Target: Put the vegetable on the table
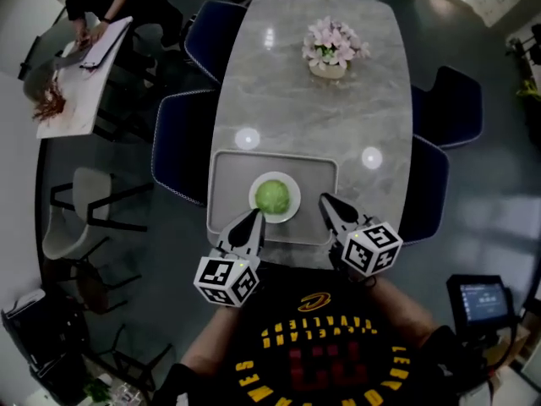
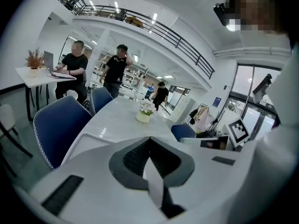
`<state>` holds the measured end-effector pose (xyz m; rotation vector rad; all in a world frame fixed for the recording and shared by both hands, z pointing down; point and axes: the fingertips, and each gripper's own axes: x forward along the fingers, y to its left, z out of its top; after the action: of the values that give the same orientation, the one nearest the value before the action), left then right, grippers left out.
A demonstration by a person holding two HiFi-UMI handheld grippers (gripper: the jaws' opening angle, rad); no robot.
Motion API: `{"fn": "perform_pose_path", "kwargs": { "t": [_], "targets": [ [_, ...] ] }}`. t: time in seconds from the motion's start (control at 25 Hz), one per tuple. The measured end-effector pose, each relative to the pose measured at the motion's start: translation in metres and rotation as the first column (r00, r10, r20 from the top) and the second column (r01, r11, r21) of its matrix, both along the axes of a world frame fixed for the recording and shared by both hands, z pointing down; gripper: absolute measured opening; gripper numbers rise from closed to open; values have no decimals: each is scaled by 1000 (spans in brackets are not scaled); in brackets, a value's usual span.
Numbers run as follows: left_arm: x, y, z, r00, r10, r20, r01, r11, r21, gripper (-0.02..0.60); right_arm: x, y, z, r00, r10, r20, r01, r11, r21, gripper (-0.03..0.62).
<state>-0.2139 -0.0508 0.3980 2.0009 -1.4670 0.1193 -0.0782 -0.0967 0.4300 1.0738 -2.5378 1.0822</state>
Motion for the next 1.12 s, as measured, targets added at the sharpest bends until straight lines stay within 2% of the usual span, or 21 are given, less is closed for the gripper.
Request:
{"fn": "perform_pose_path", "kwargs": {
  "t": [0.24,0.48,0.56,0.6,0.64,0.68,0.72,0.8,0.92,1.12],
  "targets": [
    [-16,-7,37,997,70,14,-68,995,-78,2,-9,1,21,999,37,-38,-40,996,-81,6],
    [-35,-10,64,998,66,-17,-68,984,-163,2,-24,4,36,997,32,-66,-38,994,-103,8],
    [-39,-9,76,997,63,-42,-70,976,-206,5,-27,6,46,997,29,-66,-38,991,-126,8],
    [-41,-9,82,997,63,-49,-73,971,-228,55,-28,7,51,997,28,-72,-38,990,-138,10],
    [-42,-10,88,996,67,-55,-78,966,-247,91,-28,8,57,996,27,-81,-39,988,-150,59],
    [-43,-10,93,995,71,-62,-85,961,-264,94,-29,9,63,995,25,-92,-40,986,-161,97],
    [-43,-10,98,995,76,-71,-93,956,-280,94,-29,10,69,995,20,-102,-38,984,-174,103],
    [-42,-11,111,993,80,-81,-102,946,-307,94,-30,11,83,993,-1,-118,-23,980,-200,103],
    [-44,-16,136,995,83,-53,-96,934,-343,94,-30,10,111,989,-29,-147,-7,972,-235,101],
    [-55,-8,167,996,89,-23,-91,909,-408,94,-29,14,145,984,-9,-178,-47,949,-310,101]
  ]
}}
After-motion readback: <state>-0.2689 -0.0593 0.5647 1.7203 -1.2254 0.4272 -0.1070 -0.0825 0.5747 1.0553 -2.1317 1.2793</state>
